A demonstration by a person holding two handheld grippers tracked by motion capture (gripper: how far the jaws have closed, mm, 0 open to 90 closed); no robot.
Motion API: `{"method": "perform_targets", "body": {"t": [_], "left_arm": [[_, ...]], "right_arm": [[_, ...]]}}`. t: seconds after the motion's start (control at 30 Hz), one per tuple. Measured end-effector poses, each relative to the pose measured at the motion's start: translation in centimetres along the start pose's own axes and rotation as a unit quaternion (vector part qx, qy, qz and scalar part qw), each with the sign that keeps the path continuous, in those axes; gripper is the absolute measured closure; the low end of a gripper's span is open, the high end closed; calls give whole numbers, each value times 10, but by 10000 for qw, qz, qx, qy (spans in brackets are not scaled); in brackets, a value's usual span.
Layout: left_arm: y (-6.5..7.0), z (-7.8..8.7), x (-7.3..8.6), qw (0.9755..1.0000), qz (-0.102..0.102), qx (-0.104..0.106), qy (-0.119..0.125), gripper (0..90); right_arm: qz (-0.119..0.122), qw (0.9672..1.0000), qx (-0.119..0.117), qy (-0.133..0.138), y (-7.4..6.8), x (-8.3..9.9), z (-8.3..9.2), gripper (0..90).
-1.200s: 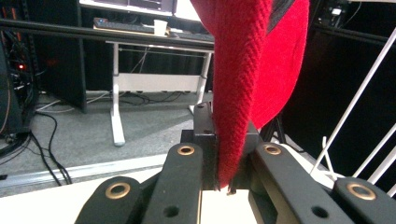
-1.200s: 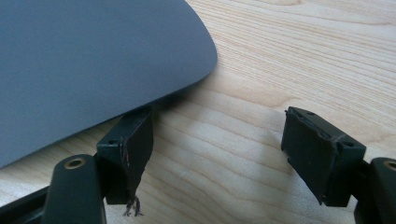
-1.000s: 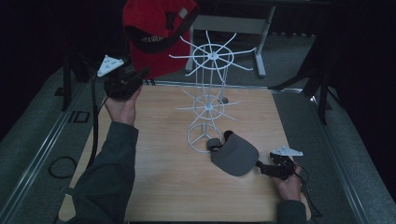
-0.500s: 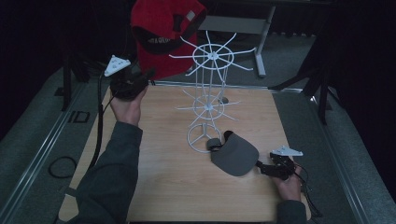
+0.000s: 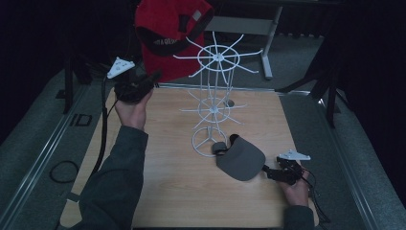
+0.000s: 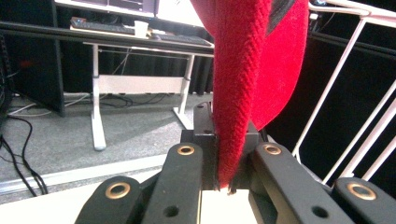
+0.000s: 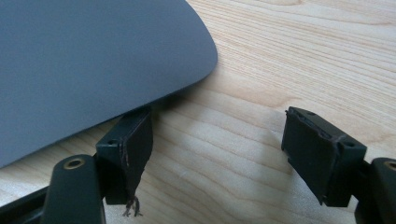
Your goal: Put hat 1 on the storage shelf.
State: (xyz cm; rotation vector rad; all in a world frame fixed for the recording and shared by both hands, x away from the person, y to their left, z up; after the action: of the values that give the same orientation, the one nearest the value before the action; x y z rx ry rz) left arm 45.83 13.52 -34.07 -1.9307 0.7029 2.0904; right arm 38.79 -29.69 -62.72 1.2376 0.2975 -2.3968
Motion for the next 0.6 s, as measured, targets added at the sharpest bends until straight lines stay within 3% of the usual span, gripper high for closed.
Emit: {"method": "perform_targets", "body": {"t": [0.2, 0.6], "left_arm": [[3, -1, 1, 10000, -51, 8, -25, 857], [-2, -2, 22, 9997, -107, -59, -224, 856]], "right_arm": [[0, 10000, 1, 0, 0, 0, 0, 250], [5, 10000, -5, 0, 0, 0, 0, 247]]}}
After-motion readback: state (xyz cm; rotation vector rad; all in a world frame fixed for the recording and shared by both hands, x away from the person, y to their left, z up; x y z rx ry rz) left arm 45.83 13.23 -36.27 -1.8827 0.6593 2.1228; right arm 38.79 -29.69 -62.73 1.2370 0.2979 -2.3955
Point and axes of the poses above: each handheld gripper's, and its own axes: z roughly backward along the jaws, x roughly out of its underside, y roughly to its right, the point moved 9 cm from there along -z, roughly forward along the jaws, and after that the axes turned 7 degrees about y, right-handed, at the moved point
